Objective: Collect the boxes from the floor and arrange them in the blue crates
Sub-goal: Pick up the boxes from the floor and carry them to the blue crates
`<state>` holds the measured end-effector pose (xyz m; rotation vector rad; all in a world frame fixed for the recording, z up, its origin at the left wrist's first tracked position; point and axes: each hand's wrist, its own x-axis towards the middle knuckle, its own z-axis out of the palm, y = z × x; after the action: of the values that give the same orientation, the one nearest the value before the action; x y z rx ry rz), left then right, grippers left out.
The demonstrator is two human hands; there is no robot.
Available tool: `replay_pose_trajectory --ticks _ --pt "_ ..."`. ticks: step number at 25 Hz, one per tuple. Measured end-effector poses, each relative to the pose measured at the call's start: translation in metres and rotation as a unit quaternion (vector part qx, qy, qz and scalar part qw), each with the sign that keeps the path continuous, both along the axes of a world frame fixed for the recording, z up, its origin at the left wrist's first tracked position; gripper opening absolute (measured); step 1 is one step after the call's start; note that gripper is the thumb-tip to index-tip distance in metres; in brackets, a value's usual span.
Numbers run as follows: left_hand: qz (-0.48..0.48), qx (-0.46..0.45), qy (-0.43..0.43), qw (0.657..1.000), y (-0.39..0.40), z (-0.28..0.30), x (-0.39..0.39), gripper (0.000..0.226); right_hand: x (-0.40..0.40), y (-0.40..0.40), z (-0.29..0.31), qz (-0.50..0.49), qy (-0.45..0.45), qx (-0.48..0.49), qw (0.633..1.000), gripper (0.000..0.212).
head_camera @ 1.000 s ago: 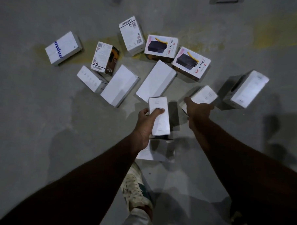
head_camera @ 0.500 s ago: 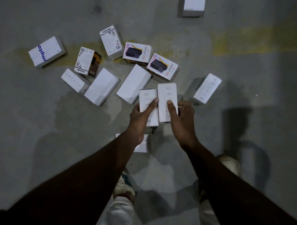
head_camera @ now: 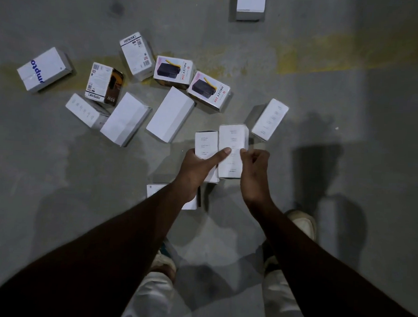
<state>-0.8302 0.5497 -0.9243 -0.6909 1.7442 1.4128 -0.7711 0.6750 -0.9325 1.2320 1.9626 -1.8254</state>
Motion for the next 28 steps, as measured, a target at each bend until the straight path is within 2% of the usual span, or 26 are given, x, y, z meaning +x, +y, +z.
replay_pose_trajectory --ticks 3,5,7,11,16,19,24,26,28 --pt "0.023 0.039 -0.024 0.999 -0.002 0.014 0.003 0.045 -0.004 0.005 0.017 -0.047 -0.001 -0.057 0.997 0.019" --pt "0.038 0.047 -0.019 0.998 -0.002 0.034 -0.001 0.040 -0.009 0.010 0.037 -0.049 0.003 -0.121 0.991 0.032" --pt "0.047 0.055 -0.007 0.997 -0.004 0.060 -0.010 0.035 -0.017 0.016 0.063 -0.024 0.008 -0.168 0.985 0.042" --pt "0.050 0.083 0.037 0.995 -0.004 0.140 -0.020 0.042 -0.031 0.032 0.144 0.045 0.040 -0.236 0.970 0.034" --pt "0.090 0.091 0.108 0.986 -0.003 0.292 -0.014 0.057 -0.041 0.037 0.286 0.087 0.072 -0.282 0.953 0.050" --pt "0.166 0.096 0.135 0.972 -0.011 0.399 0.002 0.060 -0.040 0.028 0.391 0.113 0.088 -0.323 0.936 0.057" --pt "0.247 0.126 0.177 0.944 -0.041 0.547 0.048 0.061 -0.033 0.000 0.537 0.176 0.105 -0.374 0.905 0.052" --pt "0.267 0.143 0.193 0.933 -0.056 0.593 0.071 0.058 -0.026 -0.014 0.583 0.203 0.113 -0.383 0.894 0.047" --pt "0.294 0.145 0.213 0.920 -0.077 0.631 0.095 0.050 -0.015 -0.033 0.627 0.214 0.116 -0.404 0.882 0.051"
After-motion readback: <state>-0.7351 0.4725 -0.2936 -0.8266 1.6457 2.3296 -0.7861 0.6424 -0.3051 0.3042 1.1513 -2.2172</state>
